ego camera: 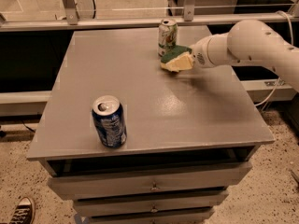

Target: Move sponge near 7up can

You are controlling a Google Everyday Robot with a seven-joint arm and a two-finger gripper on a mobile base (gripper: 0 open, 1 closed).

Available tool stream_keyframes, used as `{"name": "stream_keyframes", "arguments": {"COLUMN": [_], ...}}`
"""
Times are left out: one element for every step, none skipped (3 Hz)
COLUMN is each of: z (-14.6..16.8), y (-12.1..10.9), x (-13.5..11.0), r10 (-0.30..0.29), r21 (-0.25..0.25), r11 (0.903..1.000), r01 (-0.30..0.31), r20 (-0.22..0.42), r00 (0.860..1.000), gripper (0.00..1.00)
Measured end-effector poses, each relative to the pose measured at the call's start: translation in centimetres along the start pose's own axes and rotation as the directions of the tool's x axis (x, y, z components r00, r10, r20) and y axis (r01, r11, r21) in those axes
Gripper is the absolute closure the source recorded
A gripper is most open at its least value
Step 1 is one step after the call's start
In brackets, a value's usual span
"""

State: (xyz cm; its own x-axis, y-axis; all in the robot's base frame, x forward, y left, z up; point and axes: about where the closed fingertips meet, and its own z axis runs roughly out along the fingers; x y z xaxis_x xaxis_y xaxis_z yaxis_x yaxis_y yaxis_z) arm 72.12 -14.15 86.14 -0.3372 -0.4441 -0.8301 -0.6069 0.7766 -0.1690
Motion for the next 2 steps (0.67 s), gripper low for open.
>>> {"name": "stream_keyframes", "arguments": {"z": [1.3, 1.04], "y": [0.5, 0.79], "x": [-0.32, -0.82], "r10": [0.001, 0.004], "r21": [-0.028, -0.038], "r11": [0.9996, 0.9993], "r01": [-0.001, -0.003], "r20": [0.011, 0.035], "r00": [1.0, 0.999], "gripper": [0.0, 0.0]}}
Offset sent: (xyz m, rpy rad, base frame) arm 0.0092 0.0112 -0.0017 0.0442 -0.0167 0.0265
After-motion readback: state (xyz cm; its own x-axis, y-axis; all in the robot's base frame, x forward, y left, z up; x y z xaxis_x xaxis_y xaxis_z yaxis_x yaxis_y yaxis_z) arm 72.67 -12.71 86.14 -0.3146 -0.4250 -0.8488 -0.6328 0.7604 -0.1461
